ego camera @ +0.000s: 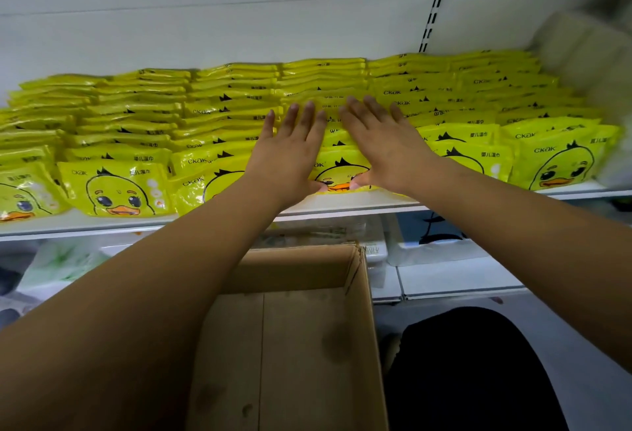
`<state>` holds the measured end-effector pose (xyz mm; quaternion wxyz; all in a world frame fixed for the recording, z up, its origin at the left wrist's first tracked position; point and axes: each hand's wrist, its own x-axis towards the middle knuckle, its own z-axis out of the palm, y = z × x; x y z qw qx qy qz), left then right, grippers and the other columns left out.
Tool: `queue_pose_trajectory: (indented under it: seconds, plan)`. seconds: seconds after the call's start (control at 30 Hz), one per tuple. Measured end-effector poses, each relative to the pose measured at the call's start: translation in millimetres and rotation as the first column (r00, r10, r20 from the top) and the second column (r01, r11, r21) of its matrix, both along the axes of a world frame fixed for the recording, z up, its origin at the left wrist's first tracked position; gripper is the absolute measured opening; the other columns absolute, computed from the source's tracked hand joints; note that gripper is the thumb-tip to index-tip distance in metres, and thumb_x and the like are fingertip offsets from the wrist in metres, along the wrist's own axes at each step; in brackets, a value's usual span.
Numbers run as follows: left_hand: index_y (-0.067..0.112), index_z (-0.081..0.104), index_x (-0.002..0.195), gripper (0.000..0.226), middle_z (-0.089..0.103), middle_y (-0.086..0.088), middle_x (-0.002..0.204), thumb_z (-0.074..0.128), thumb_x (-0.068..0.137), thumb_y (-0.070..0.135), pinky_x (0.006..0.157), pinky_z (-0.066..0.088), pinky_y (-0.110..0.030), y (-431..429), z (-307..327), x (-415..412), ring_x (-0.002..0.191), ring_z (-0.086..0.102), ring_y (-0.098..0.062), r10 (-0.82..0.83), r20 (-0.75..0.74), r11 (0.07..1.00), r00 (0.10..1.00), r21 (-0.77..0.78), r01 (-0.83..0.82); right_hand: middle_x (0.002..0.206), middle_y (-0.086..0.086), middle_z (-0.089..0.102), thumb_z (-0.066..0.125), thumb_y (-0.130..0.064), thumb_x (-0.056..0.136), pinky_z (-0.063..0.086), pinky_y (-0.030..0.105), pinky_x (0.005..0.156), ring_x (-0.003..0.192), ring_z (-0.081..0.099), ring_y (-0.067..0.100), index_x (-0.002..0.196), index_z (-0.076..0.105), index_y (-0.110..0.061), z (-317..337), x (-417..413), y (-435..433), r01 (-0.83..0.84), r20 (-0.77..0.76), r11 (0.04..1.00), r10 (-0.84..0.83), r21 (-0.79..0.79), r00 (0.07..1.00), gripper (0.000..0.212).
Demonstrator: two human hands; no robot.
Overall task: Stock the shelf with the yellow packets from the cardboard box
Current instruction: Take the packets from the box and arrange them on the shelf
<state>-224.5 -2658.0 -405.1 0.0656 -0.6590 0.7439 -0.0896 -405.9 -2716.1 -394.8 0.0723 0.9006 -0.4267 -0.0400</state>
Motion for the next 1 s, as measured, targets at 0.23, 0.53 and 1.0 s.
queue_pose_trajectory:
  seconds: [0.23, 0.53, 1.0]
  plan:
    - [0.016, -0.010, 0.163, 0.127, -0.010, -0.008, 0.172, 0.067, 0.080, 0.074, 0.125, 0.001, -0.061, 4, -1, 6, 0.159, -0.005, -0.026, -0.042, 0.015, 0.999, 0.999, -0.010, 0.042, 0.169, 0.006, 0.001, 0.076, -0.072, 0.064, 0.011, 0.063, 0.120, 0.154, 0.004, 0.033, 0.160, -0.002, -0.018, -3, -8, 5, -0.043, -0.033, 0.997, 0.041, -0.067, 0.999, 0.135]
    - [0.014, -0.012, 0.162, 0.132, -0.014, -0.008, 0.171, 0.061, 0.077, 0.082, 0.125, -0.005, -0.059, 23, 8, -1, 0.159, -0.009, -0.023, -0.055, -0.021, 0.998, 0.998, -0.010, 0.054, 0.169, 0.005, -0.003, 0.075, -0.080, 0.055, 0.003, 0.064, 0.120, 0.155, 0.002, 0.027, 0.160, -0.007, -0.018, 10, -42, 15, -0.054, 0.015, 0.998, 0.055, -0.034, 0.998, 0.147]
    - [0.008, -0.003, 0.163, 0.131, -0.006, -0.013, 0.172, 0.056, 0.076, 0.086, 0.124, -0.005, -0.063, -27, 6, -135, 0.159, -0.009, -0.028, -0.196, 0.082, 0.980, 0.977, -0.020, 0.199, 0.169, 0.005, -0.004, 0.077, -0.079, 0.052, -0.002, 0.059, 0.122, 0.155, -0.001, 0.027, 0.160, -0.007, -0.023, 13, -162, -16, 0.044, -0.116, 0.998, -0.049, -0.046, 0.992, 0.148]
